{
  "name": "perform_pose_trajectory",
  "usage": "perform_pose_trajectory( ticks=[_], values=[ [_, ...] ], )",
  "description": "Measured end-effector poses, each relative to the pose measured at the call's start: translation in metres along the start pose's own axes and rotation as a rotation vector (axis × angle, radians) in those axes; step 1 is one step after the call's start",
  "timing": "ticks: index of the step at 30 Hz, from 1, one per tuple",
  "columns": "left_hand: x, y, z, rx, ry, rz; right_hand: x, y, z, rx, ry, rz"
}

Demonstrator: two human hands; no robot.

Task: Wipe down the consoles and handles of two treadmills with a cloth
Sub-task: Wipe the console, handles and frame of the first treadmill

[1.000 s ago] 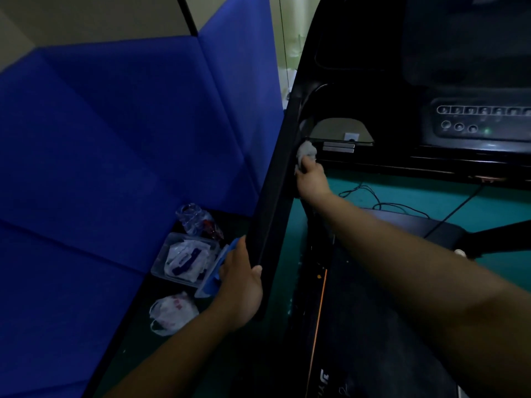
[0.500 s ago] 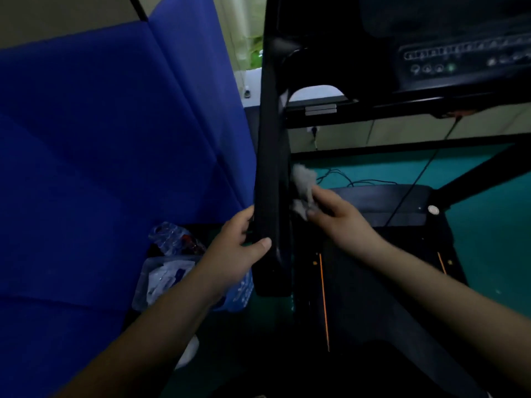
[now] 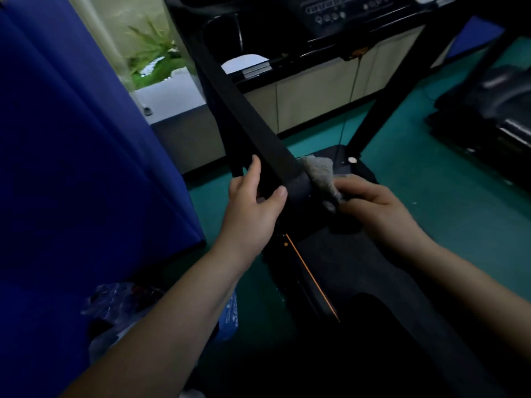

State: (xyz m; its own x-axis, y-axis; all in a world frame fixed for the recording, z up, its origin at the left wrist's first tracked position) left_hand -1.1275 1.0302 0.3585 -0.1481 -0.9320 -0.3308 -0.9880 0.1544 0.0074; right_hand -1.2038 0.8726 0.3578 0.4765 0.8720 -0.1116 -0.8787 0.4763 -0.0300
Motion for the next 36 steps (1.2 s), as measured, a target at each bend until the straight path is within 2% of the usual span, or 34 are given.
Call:
perform_pose_trajectory(
  ticks=[2, 4, 6, 8, 10, 12, 15, 20, 24, 26, 31, 34, 36],
  values=[
    [-0.001, 0.001, 0.002, 0.016, 0.012, 0.03, -0.007, 0.004, 0.014, 0.024, -0.009, -0.095],
    [-0.003, 0.003, 0.005, 0.033, 0.014, 0.058, -0.004, -0.011, 0.037, -0.03, 0.003, -0.18],
    [-0.004, 0.004, 0.011, 0.029, 0.051, 0.074, 0.02, -0.036, 0.06, -0.09, 0.035, -0.137],
    [-0.006, 0.003, 0.018, 0.013, 0.108, 0.075, 0.054, -0.062, 0.07, -0.193, 0.249, -0.022],
    [-0.009, 0.002, 0.026, -0.059, 0.195, 0.08, 0.079, -0.076, 0.062, -0.303, 0.609, 0.105],
    [-0.011, 0.0, 0.032, -0.148, 0.31, 0.084, 0.082, -0.07, 0.055, -0.418, 0.801, 0.113],
    [-0.015, -0.003, 0.033, -0.176, 0.369, 0.106, 0.063, -0.035, 0.051, -0.588, 0.79, 0.012],
    [-0.009, -0.001, 0.032, -0.169, 0.379, 0.133, 0.043, 0.023, 0.016, -0.749, 0.741, -0.259],
    [-0.008, 0.002, 0.033, -0.207, 0.449, 0.105, 0.042, 0.056, -0.024, -0.768, 0.8, -0.38],
    [-0.01, 0.003, 0.035, -0.226, 0.444, 0.086, 0.042, 0.074, -0.043, -0.774, 0.839, -0.366],
    [-0.022, 0.01, 0.06, -0.33, 0.344, 0.007, 0.054, 0.104, -0.068, -0.661, 0.869, -0.04],
    [-0.035, 0.028, 0.064, -0.349, 0.421, -0.049, 0.065, 0.098, -0.043, -0.575, 0.711, -0.068],
    [-0.034, 0.047, 0.056, -0.363, 0.567, 0.035, 0.078, 0.091, -0.022, -0.471, 0.513, -0.072]
  ],
)
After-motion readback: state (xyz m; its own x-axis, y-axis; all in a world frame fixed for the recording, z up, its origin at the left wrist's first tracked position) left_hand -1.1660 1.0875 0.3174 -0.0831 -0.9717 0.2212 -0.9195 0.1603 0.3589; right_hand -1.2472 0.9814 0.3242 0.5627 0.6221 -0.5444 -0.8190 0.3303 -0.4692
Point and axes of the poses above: each hand's wrist, its own y-axis away from the middle knuckle, its own x-axis out of the palm, z = x × y, the point moved 6 cm from there along -y, towards the middle knuckle, and after that the axes turned 15 degrees about -z, right-handed, at the moved point
